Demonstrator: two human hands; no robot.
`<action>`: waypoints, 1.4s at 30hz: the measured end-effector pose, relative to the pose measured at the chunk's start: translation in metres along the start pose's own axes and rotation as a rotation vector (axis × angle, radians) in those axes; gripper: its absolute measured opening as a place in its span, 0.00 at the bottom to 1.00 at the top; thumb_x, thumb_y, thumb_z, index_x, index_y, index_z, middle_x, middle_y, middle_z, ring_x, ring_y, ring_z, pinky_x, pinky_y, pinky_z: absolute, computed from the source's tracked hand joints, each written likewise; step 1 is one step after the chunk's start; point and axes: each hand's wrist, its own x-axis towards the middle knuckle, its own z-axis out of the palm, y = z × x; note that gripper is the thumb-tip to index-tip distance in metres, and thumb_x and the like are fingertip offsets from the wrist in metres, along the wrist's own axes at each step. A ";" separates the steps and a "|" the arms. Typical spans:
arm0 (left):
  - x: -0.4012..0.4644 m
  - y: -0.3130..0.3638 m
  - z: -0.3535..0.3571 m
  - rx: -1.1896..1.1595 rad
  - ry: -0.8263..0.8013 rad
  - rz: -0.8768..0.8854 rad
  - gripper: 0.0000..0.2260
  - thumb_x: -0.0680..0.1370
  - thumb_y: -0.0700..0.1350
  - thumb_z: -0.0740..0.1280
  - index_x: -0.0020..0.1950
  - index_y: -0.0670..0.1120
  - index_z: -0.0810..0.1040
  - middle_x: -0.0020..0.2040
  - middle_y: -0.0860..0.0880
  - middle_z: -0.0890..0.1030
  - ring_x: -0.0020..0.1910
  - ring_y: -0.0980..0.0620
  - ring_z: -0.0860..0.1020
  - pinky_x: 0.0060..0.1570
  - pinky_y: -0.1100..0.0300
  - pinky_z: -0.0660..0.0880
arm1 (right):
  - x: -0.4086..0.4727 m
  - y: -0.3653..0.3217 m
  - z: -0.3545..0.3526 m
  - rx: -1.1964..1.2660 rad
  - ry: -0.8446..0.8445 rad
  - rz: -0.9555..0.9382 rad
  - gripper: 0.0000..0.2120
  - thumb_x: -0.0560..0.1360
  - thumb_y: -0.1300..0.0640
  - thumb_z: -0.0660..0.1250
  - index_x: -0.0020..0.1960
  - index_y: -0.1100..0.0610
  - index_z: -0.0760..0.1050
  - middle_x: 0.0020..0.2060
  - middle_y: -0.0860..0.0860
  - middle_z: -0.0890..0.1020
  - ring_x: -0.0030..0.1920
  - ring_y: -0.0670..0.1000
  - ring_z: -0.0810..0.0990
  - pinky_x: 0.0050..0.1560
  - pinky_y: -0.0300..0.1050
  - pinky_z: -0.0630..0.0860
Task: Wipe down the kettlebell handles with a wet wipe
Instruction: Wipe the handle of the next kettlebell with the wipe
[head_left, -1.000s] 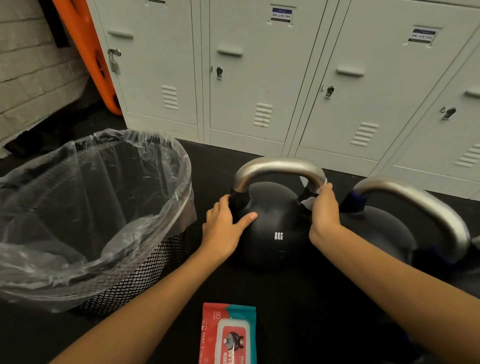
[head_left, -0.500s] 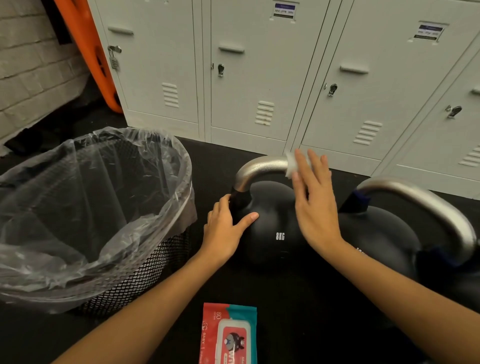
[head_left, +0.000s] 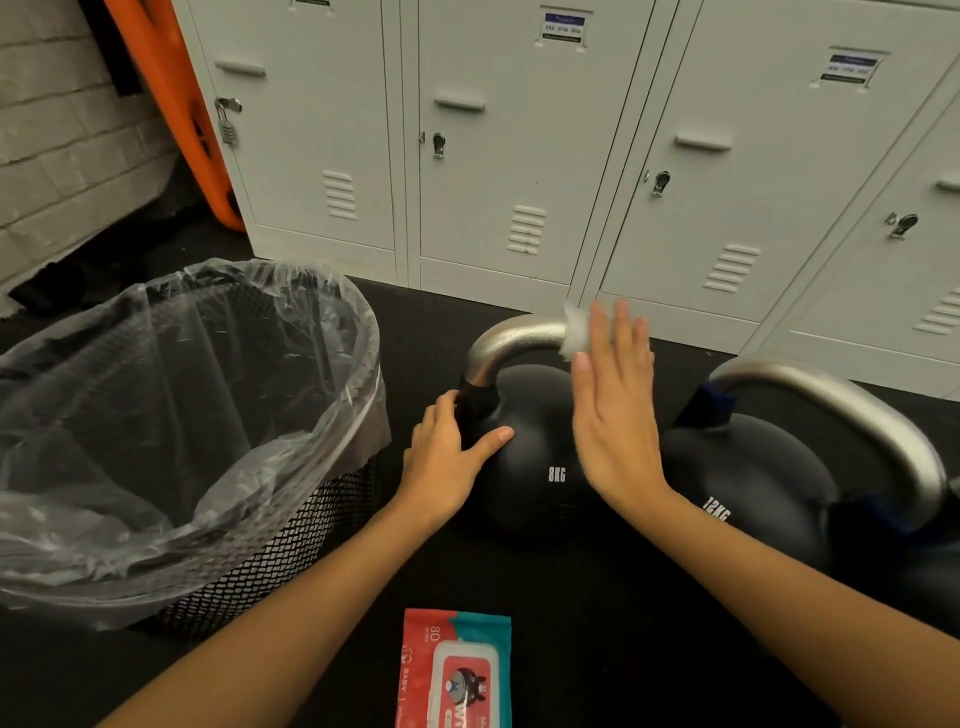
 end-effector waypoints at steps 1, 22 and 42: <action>0.000 0.000 0.000 -0.001 -0.007 -0.003 0.31 0.73 0.59 0.70 0.71 0.51 0.63 0.67 0.49 0.69 0.67 0.47 0.68 0.67 0.43 0.66 | 0.001 0.000 -0.001 0.102 0.045 0.094 0.25 0.84 0.46 0.45 0.79 0.45 0.42 0.79 0.42 0.42 0.76 0.39 0.35 0.76 0.40 0.34; 0.000 -0.002 0.000 -0.021 -0.013 -0.006 0.32 0.73 0.60 0.69 0.72 0.52 0.62 0.67 0.50 0.68 0.68 0.49 0.68 0.67 0.43 0.66 | 0.060 -0.032 -0.017 -0.098 -0.063 0.096 0.18 0.81 0.54 0.55 0.35 0.57 0.72 0.29 0.51 0.74 0.40 0.59 0.74 0.51 0.48 0.65; 0.000 -0.005 0.004 -0.044 0.023 0.013 0.30 0.72 0.59 0.71 0.70 0.53 0.65 0.64 0.52 0.70 0.65 0.50 0.70 0.67 0.45 0.67 | 0.069 -0.031 -0.031 -0.217 -0.312 -0.263 0.15 0.83 0.48 0.53 0.44 0.49 0.75 0.36 0.46 0.76 0.43 0.56 0.74 0.45 0.46 0.67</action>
